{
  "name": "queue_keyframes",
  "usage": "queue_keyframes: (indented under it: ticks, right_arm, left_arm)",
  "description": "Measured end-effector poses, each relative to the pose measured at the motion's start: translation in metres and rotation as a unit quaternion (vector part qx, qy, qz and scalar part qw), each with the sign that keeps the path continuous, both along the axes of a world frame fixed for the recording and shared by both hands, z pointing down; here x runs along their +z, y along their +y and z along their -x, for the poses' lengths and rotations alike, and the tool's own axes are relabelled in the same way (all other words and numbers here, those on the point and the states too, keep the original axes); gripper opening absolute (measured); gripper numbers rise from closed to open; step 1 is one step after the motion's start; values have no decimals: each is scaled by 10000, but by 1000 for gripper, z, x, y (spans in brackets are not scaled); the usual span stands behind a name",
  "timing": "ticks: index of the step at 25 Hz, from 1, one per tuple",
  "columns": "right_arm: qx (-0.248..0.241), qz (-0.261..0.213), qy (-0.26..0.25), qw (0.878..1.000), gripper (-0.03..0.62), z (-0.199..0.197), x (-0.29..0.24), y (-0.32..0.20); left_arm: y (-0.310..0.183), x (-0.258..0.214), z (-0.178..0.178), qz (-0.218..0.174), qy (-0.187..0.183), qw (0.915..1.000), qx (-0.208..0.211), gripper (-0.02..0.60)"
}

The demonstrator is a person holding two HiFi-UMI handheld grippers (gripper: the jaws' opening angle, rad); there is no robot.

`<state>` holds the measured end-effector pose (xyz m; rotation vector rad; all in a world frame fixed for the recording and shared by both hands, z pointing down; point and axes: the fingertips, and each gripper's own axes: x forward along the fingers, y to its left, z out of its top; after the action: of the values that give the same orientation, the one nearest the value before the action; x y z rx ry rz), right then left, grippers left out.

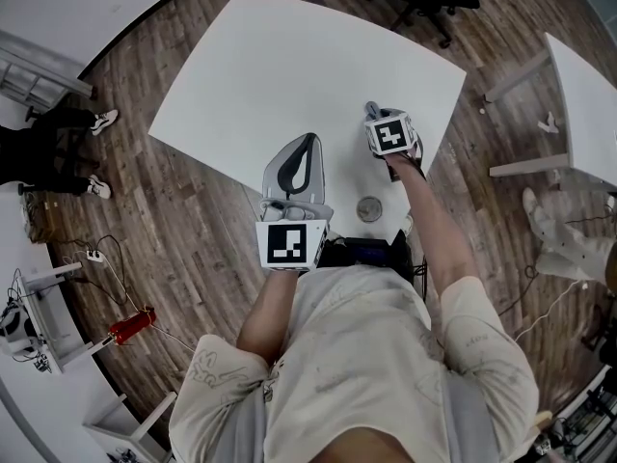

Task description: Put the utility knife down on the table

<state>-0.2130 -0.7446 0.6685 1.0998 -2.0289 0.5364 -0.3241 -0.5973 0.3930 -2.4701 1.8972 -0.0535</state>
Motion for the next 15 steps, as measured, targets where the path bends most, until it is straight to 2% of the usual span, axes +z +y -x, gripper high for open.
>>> queue_keyframes:
  ticks: [4, 9, 15]
  right_arm:
    - [10, 45, -39, 10000, 141, 1, 3, -3]
    - [-108, -109, 47, 9999, 147, 5, -1, -4]
    - [-7, -240, -2, 9997, 152, 2, 1, -2]
  left_arm:
    - [-2, 1, -2, -14, 9, 10000, 50, 18]
    - [-1, -2, -1, -16, 34, 10000, 44, 18]
    - [3, -1, 2, 9, 44, 10000, 26, 18]
